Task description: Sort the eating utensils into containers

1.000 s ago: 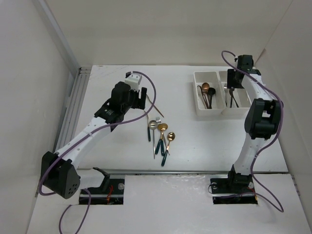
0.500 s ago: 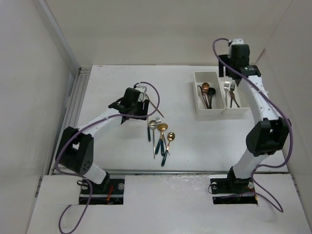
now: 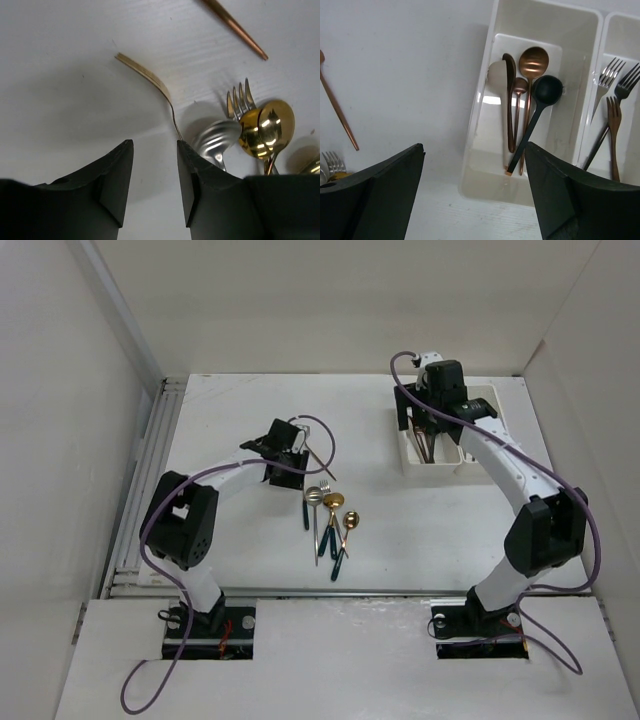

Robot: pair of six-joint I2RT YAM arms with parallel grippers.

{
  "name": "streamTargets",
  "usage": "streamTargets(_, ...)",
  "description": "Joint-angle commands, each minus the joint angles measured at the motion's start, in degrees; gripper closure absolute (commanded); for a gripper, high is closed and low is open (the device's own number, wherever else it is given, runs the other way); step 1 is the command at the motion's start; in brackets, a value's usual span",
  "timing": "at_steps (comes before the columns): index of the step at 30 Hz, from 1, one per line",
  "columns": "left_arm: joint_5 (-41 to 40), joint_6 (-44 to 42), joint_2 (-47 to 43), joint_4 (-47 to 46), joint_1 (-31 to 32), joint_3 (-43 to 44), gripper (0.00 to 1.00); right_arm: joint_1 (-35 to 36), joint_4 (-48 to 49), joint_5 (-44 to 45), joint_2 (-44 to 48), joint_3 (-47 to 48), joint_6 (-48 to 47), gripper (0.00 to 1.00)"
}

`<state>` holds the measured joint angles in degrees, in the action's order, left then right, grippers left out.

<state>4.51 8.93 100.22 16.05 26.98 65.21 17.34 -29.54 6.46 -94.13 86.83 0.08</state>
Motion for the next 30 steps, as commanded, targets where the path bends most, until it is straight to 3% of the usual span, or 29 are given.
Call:
streamTargets(1, 3.3, -0.1, -6.2, 1.3, 1.7, -2.7, 0.63, 0.1, 2.5, -1.4, 5.0, -1.5, 1.9, 0.14)
streamTargets(15, 0.8, 0.8, -4.9, 3.2, 6.8, -6.5, 0.58, 0.1, -0.3, 2.1, 9.1, -5.6, 2.5, 0.14)
streamTargets(28, -4.7, 3.7, 2.2, 3.2, 6.8, -7.0, 0.65, -0.5, -1.8, 4.9, 13.6, -6.1, 3.0, 0.14)
streamTargets(30, -4.7, 3.7, 2.3, 3.2, 6.8, -7.0, 0.77, -0.5, -1.8, 4.9, 14.2, -6.1, 3.0, 0.14)
